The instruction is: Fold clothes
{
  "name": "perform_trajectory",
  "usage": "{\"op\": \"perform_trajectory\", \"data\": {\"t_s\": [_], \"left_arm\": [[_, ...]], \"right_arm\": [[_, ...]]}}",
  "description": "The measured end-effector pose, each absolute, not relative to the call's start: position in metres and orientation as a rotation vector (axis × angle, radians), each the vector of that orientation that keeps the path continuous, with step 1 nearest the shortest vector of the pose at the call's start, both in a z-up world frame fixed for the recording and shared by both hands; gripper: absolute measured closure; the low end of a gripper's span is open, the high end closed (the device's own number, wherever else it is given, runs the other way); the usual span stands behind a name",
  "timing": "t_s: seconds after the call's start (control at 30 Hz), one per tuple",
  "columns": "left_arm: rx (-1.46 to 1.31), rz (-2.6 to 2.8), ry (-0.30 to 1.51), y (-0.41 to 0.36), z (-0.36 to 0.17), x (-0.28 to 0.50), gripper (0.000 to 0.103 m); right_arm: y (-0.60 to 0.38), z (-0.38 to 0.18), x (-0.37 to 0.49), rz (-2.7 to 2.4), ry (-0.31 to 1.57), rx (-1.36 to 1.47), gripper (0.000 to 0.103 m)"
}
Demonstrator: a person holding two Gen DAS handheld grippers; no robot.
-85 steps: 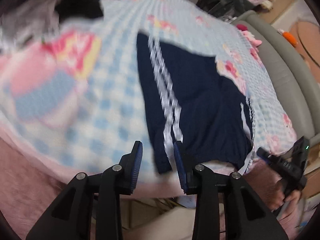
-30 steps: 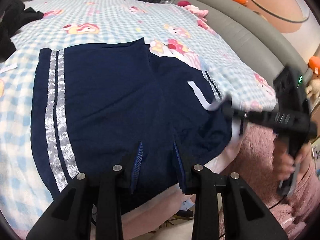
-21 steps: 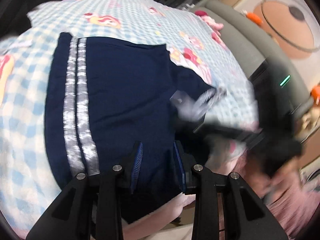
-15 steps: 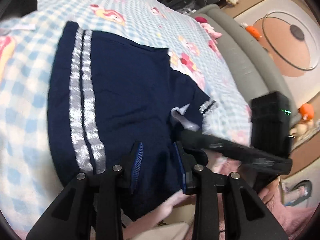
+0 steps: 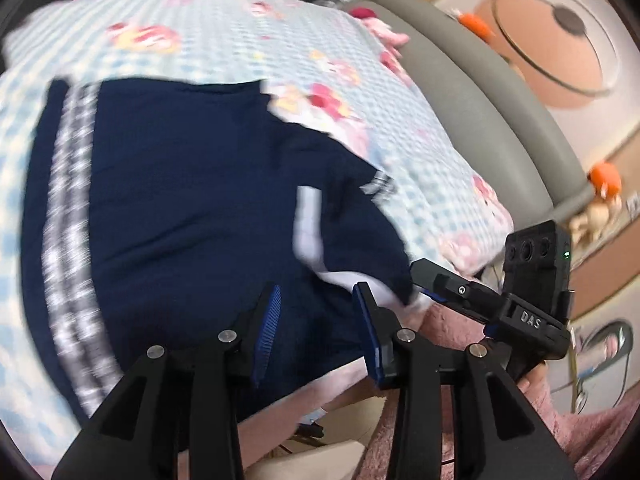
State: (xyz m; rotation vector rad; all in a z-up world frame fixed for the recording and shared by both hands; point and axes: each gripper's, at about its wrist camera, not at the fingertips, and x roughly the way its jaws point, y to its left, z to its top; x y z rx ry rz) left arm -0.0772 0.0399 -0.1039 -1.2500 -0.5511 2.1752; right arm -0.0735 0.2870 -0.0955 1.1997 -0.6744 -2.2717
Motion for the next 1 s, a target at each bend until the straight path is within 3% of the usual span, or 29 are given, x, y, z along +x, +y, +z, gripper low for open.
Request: {"op": "perform_trajectory", "data": {"t_s": [0.2,0.37,0.5,0.7,0.77,1.0], "left_arm": [[-1.240,2.085,-0.540,0.080,-0.096,-0.086,0.064],[-1.280,2.071,-0.481,0.100,-0.099,-0.088,0.064],[-1.309,2.017,-0.612,0.093,-0.111,-0.092,0.064],[-1.353,1.996,-0.708,0.087,-0.123,-0.098,0.062],[-1.353,1.983,-0.737,0.087,-0.124,-0.099,0.056],[-1.389,2.029,-0.709,0.092,-0.126,-0.109,0.054]], "right_arm": [[0.305,-0.088,-0.061,-2.295,-0.730,1.154,0.058],[0.352,-0.085,-0.056,-2.494,-0.901,1.106,0.055],[0.340,-0.100,-0.069,-2.483,-0.724,1.289,0.055],[0.289,-0.111,-0.077,-2.316,-0.546,1.323,0.055],[0.285,-0.116,-0.081,-2.279,-0.570,1.332,0.055],[0.284,-0.117,-0.084,-2.216,-0.677,1.287,0.055]]}}
